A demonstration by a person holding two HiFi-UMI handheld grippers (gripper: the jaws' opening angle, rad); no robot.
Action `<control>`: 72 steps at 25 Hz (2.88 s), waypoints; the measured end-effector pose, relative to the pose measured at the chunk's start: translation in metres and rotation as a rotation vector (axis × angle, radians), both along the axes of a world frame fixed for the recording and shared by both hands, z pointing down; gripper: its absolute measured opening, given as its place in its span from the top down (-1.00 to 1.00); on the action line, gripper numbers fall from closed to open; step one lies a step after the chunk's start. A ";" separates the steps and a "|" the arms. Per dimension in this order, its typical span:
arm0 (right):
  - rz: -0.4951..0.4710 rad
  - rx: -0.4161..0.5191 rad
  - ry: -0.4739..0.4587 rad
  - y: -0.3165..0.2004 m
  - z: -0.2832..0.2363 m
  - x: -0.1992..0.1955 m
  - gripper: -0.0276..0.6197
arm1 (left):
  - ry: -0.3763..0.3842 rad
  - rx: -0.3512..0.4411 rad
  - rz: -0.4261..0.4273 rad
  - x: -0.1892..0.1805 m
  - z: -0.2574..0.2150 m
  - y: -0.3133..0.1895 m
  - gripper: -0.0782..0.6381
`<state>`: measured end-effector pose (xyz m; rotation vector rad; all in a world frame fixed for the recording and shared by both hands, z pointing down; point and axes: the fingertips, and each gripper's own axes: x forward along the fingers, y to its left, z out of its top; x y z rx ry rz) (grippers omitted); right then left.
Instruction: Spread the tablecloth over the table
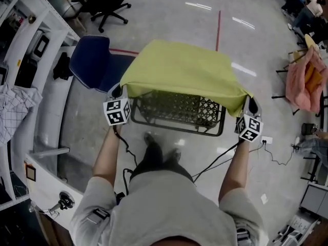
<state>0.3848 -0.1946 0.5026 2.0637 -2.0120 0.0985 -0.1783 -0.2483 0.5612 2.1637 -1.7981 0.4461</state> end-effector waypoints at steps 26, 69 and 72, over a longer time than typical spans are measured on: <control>-0.037 -0.061 -0.038 0.114 0.051 -0.013 0.87 | -0.008 -0.015 0.065 0.001 0.022 0.096 0.71; 0.069 -0.286 -0.054 0.228 0.167 -0.025 0.87 | -0.067 -0.246 0.168 -0.034 0.131 0.220 0.71; 0.065 -0.304 -0.043 0.232 0.174 -0.030 0.87 | -0.087 -0.274 0.147 -0.038 0.142 0.225 0.71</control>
